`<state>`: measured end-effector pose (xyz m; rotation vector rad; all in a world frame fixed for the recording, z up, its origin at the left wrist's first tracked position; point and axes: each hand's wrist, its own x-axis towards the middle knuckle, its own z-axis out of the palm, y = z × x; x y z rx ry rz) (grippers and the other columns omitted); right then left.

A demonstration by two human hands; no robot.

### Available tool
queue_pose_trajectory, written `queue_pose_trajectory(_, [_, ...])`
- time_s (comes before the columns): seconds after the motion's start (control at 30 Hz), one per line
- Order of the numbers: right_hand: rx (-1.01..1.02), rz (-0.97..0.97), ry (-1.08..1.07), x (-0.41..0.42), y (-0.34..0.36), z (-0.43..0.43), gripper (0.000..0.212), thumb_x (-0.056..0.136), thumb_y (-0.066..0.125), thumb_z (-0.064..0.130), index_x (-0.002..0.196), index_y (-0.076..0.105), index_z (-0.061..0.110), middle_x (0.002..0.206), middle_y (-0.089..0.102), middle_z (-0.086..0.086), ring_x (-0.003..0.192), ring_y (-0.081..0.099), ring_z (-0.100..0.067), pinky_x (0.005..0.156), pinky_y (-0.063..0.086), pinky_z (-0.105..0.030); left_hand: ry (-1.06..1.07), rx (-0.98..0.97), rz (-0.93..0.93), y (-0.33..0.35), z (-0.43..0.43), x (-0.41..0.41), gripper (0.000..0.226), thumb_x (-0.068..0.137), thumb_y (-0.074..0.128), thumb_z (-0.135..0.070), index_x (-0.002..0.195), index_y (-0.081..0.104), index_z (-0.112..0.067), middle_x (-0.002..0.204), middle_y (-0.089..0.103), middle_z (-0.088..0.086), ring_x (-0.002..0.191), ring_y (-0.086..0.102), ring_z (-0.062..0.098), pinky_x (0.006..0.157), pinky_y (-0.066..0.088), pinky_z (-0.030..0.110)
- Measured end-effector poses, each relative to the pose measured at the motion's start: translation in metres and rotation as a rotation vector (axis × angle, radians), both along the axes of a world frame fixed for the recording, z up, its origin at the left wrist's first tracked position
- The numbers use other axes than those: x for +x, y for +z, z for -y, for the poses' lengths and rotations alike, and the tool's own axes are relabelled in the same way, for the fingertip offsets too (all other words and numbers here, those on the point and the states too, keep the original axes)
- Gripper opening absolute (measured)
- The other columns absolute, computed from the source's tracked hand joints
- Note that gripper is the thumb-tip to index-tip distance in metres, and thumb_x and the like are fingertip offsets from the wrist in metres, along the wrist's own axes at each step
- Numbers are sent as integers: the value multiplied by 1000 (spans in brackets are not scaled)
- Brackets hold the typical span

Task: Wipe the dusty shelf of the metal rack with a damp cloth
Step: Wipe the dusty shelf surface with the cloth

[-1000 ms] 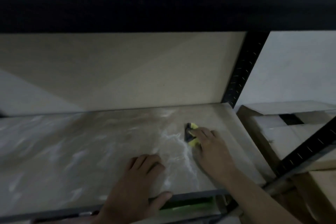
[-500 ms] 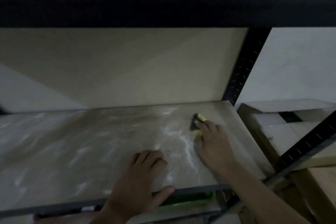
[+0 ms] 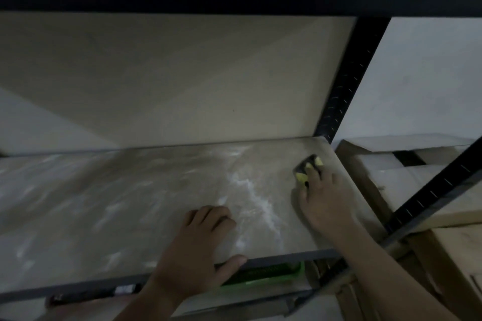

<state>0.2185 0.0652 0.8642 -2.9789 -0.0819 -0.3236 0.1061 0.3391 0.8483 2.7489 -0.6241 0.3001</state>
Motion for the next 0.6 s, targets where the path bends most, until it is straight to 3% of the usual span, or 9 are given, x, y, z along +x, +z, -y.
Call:
queue_pose_trajectory(0.07, [36, -10, 124, -26, -2, -28, 58, 86, 38, 38, 137, 47, 13, 137, 48, -15, 104, 52, -32, 87, 47, -42, 9, 5, -22, 1, 0, 0, 50, 92, 52, -72, 120, 59, -30, 126, 50, -11, 120, 49, 14, 97, 36, 30])
queue_pose_trajectory(0.13, [93, -47, 277, -44, -1, -47, 58, 86, 32, 39, 139, 43, 19, 141, 42, -8, 109, 47, -27, 91, 46, -39, 14, 6, -43, 3, 1, -1, 51, 92, 48, -74, 120, 58, -33, 127, 49, -13, 122, 48, 13, 97, 38, 30])
queue_pose_trajectory(0.2, [203, -63, 314, -38, 9, -40, 51, 90, 39, 32, 140, 42, 24, 143, 40, -2, 115, 45, -23, 97, 45, -37, 12, -4, -55, 3, 1, -1, 52, 93, 46, -76, 121, 57, -34, 128, 48, -14, 124, 47, 12, 99, 39, 30])
queue_pose_trajectory(0.33, [81, 51, -11, 18, 14, 31, 52, 87, 52, 20, 138, 46, 18, 139, 47, -13, 117, 49, -34, 99, 45, -46, 16, -13, -41, 1, 0, -3, 53, 94, 46, -75, 122, 58, -32, 128, 50, -13, 124, 48, 13, 99, 41, 31])
queue_pose_trajectory(0.43, [63, -84, -171, 37, 12, 52, 54, 87, 48, 19, 140, 43, 12, 139, 48, -17, 124, 44, -37, 107, 35, -47, 14, -10, -20, 0, 0, -2, 51, 93, 49, -73, 121, 59, -31, 127, 50, -13, 122, 50, 14, 98, 39, 30])
queue_pose_trajectory(0.5, [84, -75, -54, 23, 10, 31, 51, 86, 41, 28, 136, 48, 15, 135, 53, -11, 117, 50, -30, 101, 38, -42, 8, -9, -4, 0, -1, -1, 49, 91, 52, -72, 119, 59, -31, 125, 51, -13, 120, 52, 14, 98, 36, 30])
queue_pose_trajectory(0.6, [170, 12, 308, -20, 10, -16, 47, 83, 40, 30, 126, 56, 20, 129, 55, -2, 104, 52, -22, 91, 46, -35, 9, -7, -2, -1, -2, 0, 50, 91, 50, -73, 119, 59, -33, 127, 50, -14, 119, 53, 13, 98, 33, 28])
